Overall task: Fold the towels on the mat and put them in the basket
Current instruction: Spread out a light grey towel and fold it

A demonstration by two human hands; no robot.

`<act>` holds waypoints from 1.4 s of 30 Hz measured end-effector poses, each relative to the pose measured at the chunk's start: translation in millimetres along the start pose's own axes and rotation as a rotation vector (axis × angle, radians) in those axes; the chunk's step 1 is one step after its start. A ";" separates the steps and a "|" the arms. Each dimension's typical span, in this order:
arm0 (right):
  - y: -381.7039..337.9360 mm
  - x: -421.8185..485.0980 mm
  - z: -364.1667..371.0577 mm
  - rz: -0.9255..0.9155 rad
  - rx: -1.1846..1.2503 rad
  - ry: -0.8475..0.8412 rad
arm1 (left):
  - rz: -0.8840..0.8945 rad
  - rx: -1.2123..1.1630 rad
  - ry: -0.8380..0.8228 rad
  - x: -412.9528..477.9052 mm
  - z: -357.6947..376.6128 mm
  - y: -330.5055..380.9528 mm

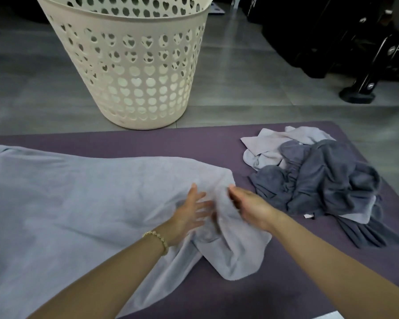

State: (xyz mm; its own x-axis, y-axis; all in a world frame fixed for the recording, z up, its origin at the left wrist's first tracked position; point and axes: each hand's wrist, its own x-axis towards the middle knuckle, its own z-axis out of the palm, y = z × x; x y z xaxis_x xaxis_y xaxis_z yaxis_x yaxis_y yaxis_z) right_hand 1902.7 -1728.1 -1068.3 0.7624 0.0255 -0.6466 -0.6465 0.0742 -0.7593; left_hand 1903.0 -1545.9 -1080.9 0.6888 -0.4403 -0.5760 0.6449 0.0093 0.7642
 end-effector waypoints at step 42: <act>39.8 29.5 6.5 -0.258 -0.419 0.596 | 0.045 0.739 0.316 -67.5 -154.2 -45.4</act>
State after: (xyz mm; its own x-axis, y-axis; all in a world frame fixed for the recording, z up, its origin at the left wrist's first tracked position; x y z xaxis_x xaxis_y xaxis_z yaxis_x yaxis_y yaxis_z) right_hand 1899.7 -1717.9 -1117.1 0.8231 -0.4909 -0.2856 -0.4979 -0.3817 -0.7787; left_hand 1878.2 -1378.2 -1121.5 0.8417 -0.1775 -0.5100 0.3043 -0.6243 0.7195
